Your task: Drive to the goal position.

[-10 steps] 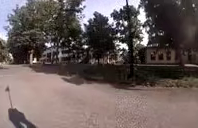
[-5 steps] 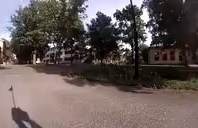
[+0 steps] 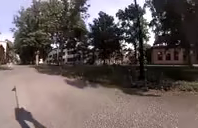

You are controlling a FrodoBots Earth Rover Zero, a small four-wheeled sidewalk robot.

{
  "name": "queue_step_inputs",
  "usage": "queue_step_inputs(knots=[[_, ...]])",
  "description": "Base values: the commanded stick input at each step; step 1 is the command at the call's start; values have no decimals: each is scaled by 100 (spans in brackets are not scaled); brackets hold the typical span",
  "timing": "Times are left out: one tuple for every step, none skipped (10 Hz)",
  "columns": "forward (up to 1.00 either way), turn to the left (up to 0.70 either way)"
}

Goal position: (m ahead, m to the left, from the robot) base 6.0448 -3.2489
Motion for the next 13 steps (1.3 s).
queue_step_inputs(knots=[[44, 27], [44, 27], [44, 27], [44, 27], [44, 27], [44, 27], [44, 27], [44, 27], [44, 27], [44, 27], [44, 27], [44, 27], [44, 27]])
